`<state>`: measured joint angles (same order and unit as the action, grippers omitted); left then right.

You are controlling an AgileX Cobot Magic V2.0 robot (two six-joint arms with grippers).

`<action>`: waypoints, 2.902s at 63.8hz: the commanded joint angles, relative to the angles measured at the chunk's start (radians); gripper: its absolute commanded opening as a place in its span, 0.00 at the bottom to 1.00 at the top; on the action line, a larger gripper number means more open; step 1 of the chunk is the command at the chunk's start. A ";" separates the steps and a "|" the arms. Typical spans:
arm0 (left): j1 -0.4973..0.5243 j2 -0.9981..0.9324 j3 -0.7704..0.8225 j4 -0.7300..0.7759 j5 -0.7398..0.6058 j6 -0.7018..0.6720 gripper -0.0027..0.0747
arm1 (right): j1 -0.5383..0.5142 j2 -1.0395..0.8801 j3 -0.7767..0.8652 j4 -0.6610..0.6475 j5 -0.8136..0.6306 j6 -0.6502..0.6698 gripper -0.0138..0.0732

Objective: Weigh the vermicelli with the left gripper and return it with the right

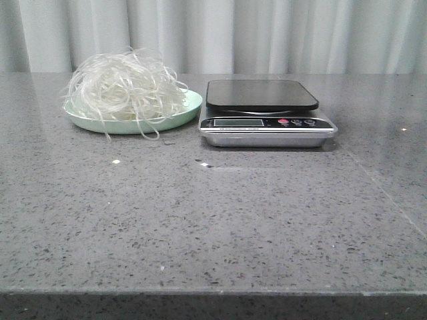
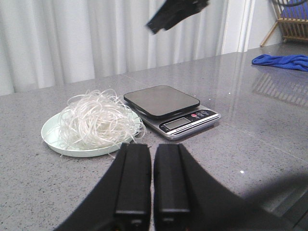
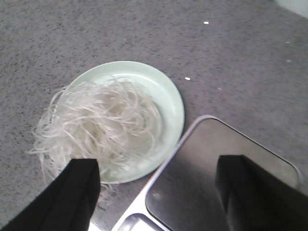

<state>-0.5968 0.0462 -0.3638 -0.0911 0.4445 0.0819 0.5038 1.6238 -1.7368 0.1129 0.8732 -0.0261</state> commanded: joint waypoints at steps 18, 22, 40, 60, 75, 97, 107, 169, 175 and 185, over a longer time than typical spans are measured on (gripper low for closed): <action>0.000 0.012 -0.025 -0.015 -0.083 -0.001 0.22 | -0.122 -0.558 0.553 -0.042 -0.295 -0.008 0.85; 0.000 0.012 -0.025 -0.015 -0.083 -0.001 0.22 | -0.122 -0.641 0.648 -0.053 -0.337 -0.008 0.85; 0.000 0.012 -0.025 -0.015 -0.083 -0.001 0.22 | -0.122 -1.050 1.033 -0.052 -0.493 -0.008 0.85; 0.000 0.012 -0.025 -0.015 -0.081 -0.001 0.22 | -0.122 -1.383 1.352 -0.050 -0.681 -0.008 0.85; 0.000 0.012 -0.025 -0.015 -0.080 -0.001 0.22 | -0.122 -1.417 1.380 -0.048 -0.749 -0.008 0.31; 0.000 0.012 -0.025 -0.015 -0.080 -0.001 0.22 | -0.122 -1.417 1.381 -0.047 -0.738 -0.007 0.37; 0.000 0.012 -0.025 -0.015 -0.080 -0.001 0.22 | -0.122 -1.417 1.381 -0.047 -0.738 -0.007 0.37; 0.562 -0.071 0.373 0.074 -0.515 -0.033 0.22 | -0.122 -1.416 1.381 -0.047 -0.740 -0.007 0.37; 0.577 -0.071 0.373 0.057 -0.515 -0.033 0.22 | -0.122 -1.416 1.381 -0.047 -0.742 -0.007 0.37; 0.579 -0.071 0.373 0.047 -0.513 -0.033 0.22 | -0.122 -1.416 1.381 -0.047 -0.742 -0.007 0.37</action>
<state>-0.0208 -0.0043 0.0041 -0.0303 0.0000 0.0624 0.3866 0.1981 -0.3303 0.0682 0.2170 -0.0261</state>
